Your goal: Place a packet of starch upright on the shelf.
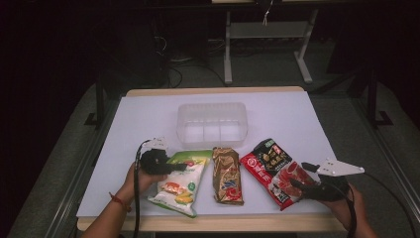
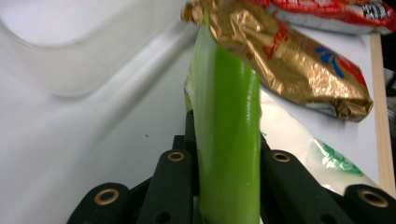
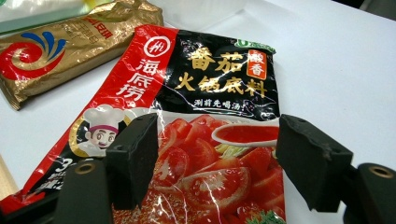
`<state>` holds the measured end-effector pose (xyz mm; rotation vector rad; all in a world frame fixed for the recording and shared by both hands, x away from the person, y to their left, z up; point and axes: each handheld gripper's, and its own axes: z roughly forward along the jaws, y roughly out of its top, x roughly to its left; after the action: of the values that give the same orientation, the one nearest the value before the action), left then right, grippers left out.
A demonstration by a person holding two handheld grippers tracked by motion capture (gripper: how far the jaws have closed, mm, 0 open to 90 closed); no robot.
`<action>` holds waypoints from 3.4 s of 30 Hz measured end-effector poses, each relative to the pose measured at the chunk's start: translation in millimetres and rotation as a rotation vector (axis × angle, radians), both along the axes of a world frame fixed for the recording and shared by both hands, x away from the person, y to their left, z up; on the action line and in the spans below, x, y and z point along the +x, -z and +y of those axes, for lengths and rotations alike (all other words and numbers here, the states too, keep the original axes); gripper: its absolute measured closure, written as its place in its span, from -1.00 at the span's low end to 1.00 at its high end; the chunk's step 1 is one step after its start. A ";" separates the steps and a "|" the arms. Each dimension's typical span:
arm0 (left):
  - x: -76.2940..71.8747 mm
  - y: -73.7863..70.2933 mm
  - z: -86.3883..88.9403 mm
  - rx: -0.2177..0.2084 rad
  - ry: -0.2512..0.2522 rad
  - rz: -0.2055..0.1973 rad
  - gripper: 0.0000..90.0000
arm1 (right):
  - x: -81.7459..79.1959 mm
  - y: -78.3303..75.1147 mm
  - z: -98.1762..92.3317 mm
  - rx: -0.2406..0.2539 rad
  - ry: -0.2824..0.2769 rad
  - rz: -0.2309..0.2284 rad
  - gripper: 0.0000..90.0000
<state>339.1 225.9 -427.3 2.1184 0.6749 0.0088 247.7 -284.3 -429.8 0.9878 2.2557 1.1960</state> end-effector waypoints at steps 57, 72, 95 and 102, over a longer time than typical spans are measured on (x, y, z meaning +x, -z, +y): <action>49.1 -126.6 -45.7 -0.260 -0.493 -0.402 0.83 | 0.3 -1.1 -10.2 0.037 0.082 -0.005 -0.35; 88.5 -113.5 -56.5 -0.214 -0.641 -0.441 0.83 | 0.5 0.5 -7.8 0.023 0.079 0.000 -0.35; 108.4 -68.0 -74.5 -0.277 -0.725 -0.465 0.83 | 0.8 3.4 -6.7 0.008 0.067 0.001 -0.35; 99.9 -57.6 -73.0 -0.254 -0.653 -0.412 0.79 | 1.2 3.9 -4.2 -0.002 0.060 0.003 -0.35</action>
<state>439.0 152.9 -369.7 1.5113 1.0177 0.6627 248.8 -288.5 -433.7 1.0503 2.2131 1.1668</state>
